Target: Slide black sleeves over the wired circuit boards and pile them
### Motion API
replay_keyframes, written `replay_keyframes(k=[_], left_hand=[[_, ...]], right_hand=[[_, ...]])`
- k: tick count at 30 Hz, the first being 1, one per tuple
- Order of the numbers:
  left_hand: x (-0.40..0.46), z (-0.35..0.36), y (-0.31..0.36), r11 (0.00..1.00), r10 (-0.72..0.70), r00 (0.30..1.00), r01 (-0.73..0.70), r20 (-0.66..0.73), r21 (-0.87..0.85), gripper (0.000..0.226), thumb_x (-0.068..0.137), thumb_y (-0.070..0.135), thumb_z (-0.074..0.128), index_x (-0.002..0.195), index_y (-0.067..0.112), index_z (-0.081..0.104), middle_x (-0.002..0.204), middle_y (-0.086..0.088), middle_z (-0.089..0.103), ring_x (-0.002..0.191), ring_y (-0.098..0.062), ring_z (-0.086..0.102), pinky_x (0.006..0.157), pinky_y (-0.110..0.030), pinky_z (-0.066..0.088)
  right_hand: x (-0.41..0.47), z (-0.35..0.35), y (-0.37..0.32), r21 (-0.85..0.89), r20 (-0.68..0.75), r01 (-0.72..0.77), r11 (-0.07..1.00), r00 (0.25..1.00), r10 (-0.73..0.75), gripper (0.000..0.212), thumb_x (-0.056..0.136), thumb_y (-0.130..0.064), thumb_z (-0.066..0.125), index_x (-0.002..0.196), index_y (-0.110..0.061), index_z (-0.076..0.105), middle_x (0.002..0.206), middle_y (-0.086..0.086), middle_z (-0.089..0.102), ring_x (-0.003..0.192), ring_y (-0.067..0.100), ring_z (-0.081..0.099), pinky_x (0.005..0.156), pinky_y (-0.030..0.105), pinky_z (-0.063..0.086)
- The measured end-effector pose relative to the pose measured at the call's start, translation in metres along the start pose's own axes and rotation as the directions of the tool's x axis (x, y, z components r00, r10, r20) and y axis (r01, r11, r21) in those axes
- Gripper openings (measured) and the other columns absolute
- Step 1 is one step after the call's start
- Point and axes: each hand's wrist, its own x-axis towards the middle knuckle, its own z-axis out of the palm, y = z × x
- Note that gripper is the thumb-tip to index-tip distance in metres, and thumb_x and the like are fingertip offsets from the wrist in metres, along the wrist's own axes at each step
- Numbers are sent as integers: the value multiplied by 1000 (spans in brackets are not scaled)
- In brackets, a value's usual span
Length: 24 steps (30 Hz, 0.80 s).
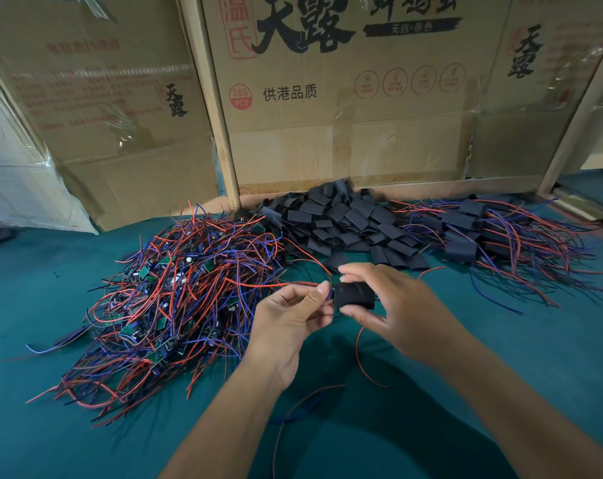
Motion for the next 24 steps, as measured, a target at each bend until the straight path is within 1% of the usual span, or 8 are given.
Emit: replay_keyframes(k=[3,6,9,12,14,18,22,24], left_hand=[[-1,1,-1,999,-4,1000,5,-26,39,13,69,21,82,69,10,74,71,-11,66,60,-17,61,60,-24,55],[-2,4,-2,997,-26,998,30,-58,75,21,66,27,81,73,9,72,70,-7,66,56,-12,58,56,-22,52],[-3,6,-1,995,-92,995,93,-32,37,22,70,24,78,76,7,65,66,-5,61,54,-11,54,54,-21,50],[-4,6,0,986,-167,986,167,-1,-4,14,84,17,74,77,8,66,67,-5,61,56,-12,55,55,-21,50],[-4,7,0,981,-192,981,192,2,-4,13,89,16,70,81,7,67,69,-5,62,58,-13,55,57,-22,49],[-5,8,0,981,-196,981,196,-4,-13,13,91,16,68,83,7,69,70,-5,63,58,-13,54,58,-24,47],[-5,8,0,982,-187,982,187,-18,-6,12,91,16,68,84,7,69,70,-6,62,58,-13,54,56,-23,48],[-5,8,0,983,-181,983,182,-20,13,13,91,17,68,84,8,70,71,-5,63,59,-13,53,56,-24,46]], right_hand=[[0,0,-1,16,3,-4,1000,1000,4,49,88,-31,73,131,-17,55,117,-6,67,106,17,63,84,25,44],[-1,0,-3,37,5,-3,999,1000,3,49,89,-29,73,132,-16,55,116,-4,67,106,18,63,85,35,51],[-1,0,-4,43,9,-8,999,1000,8,49,89,-26,73,133,-15,55,117,-3,67,107,19,63,85,40,52],[-1,0,-4,41,-5,-14,999,1000,14,49,88,-24,73,133,-15,55,117,-3,66,108,19,63,85,36,51],[0,0,-4,35,-14,-16,999,1000,16,48,88,-23,73,132,-14,56,117,-2,66,107,18,63,84,32,49],[0,0,-2,68,-9,-30,997,999,30,49,89,-24,73,133,-16,55,119,-4,65,110,14,61,88,30,48],[1,2,1,161,-12,-54,985,998,57,49,87,-24,75,131,-18,54,118,-5,65,111,4,57,91,17,42],[1,3,3,179,-1,-58,982,998,59,47,88,-25,74,129,-19,54,118,-6,65,110,4,57,91,18,42]])
